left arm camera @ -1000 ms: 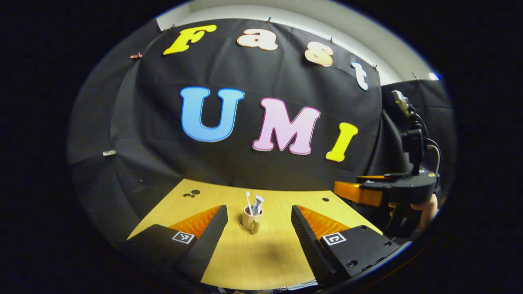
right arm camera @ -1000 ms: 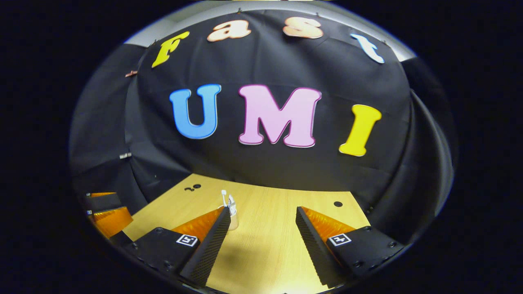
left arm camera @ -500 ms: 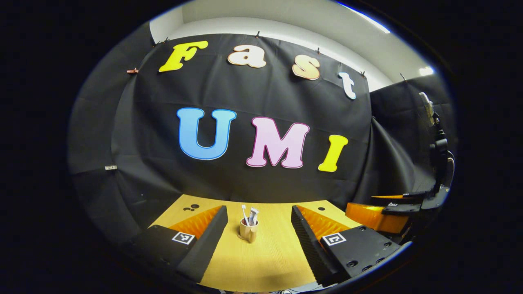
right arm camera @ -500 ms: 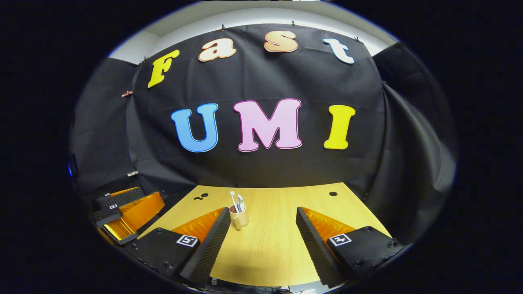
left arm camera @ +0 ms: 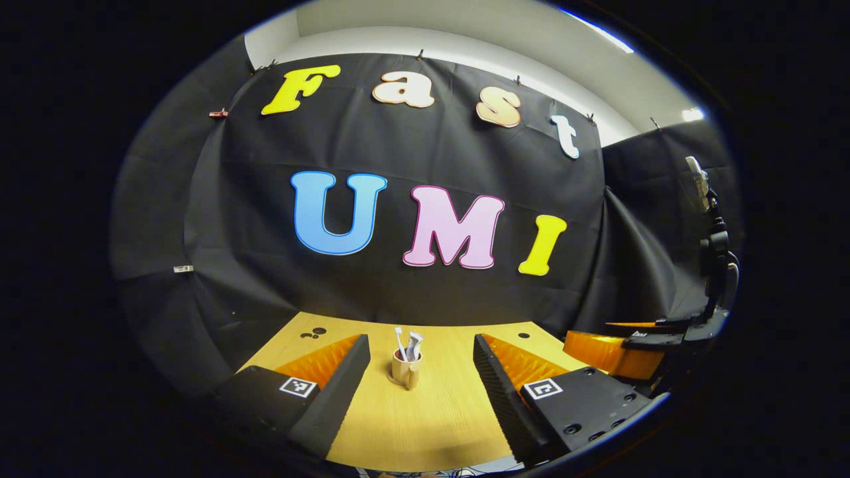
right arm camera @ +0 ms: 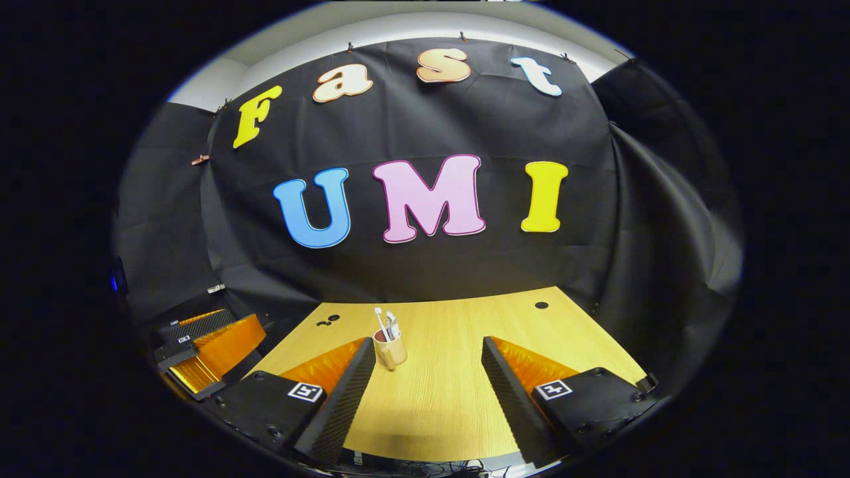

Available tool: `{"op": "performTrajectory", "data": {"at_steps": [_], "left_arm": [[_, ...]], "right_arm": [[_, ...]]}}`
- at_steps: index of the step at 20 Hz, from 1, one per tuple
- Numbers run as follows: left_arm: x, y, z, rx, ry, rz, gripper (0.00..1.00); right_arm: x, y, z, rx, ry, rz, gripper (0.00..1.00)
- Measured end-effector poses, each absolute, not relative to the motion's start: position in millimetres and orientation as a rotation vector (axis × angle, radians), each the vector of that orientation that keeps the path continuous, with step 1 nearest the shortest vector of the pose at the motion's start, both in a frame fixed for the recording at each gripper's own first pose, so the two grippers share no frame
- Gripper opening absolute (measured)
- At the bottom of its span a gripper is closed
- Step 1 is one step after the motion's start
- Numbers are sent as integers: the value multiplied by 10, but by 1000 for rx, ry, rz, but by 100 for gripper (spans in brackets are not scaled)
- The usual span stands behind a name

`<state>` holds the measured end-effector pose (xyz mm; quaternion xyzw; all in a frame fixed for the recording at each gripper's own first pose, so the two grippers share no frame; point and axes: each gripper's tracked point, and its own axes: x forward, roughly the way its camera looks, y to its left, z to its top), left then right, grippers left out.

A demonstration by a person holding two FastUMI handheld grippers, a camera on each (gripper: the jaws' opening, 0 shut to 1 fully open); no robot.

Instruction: Put the toothbrush and toothpaste on the desktop into the cup, then pick up the cup and place it on the coaster on the desktop.

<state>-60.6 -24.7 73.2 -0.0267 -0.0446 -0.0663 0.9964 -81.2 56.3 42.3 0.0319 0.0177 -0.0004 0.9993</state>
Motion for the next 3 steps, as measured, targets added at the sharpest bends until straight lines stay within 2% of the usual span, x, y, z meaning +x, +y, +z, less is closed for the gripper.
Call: {"op": "performTrajectory", "data": {"at_steps": [3], "left_arm": [[-595,-236,672,-70,-73,-119,98]], "right_arm": [[-791,593,392,56,49,20,98]]}}
